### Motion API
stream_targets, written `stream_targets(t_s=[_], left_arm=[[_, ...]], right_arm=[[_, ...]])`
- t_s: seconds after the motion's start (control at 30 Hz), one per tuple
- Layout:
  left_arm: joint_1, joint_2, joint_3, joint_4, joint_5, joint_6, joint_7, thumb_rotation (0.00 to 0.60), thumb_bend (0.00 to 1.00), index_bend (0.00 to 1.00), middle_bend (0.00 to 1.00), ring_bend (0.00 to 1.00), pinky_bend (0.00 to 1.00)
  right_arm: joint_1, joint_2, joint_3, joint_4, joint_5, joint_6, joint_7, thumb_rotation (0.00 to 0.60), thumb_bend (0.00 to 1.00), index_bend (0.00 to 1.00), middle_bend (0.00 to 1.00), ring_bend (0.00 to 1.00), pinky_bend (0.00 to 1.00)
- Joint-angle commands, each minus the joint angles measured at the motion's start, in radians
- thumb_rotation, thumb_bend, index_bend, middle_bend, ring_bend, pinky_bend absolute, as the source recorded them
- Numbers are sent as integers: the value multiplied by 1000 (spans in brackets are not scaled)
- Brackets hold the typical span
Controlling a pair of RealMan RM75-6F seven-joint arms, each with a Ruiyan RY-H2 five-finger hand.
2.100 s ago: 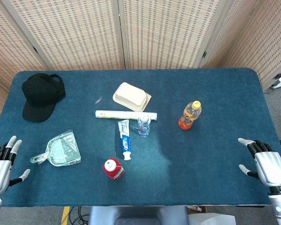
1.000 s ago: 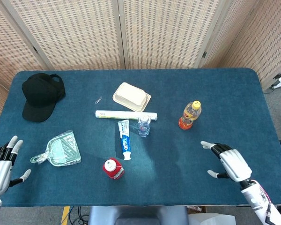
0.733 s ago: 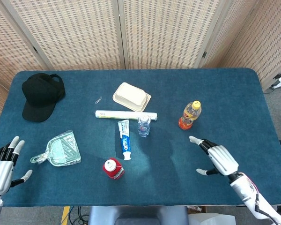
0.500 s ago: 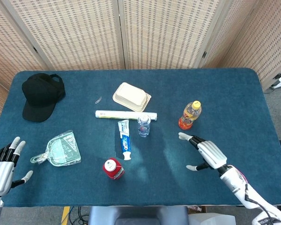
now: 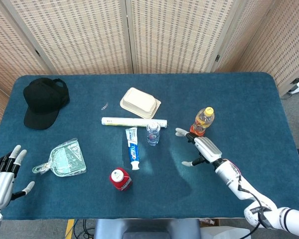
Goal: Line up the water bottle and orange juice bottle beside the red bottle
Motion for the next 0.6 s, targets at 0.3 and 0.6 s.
stream_targets(t_s=[0.3, 0.6], left_arm=[[5, 1, 3, 0, 5, 5, -3, 600, 184, 81, 0, 58, 86], [14, 7, 6, 3, 9, 16, -12, 600, 184, 81, 0, 57, 87]], right_arm=[[93, -129, 55, 125, 55, -52, 69, 600, 126, 37, 164, 129, 288], [160, -217, 84, 235, 93, -102, 104, 600, 129, 37, 164, 129, 288]])
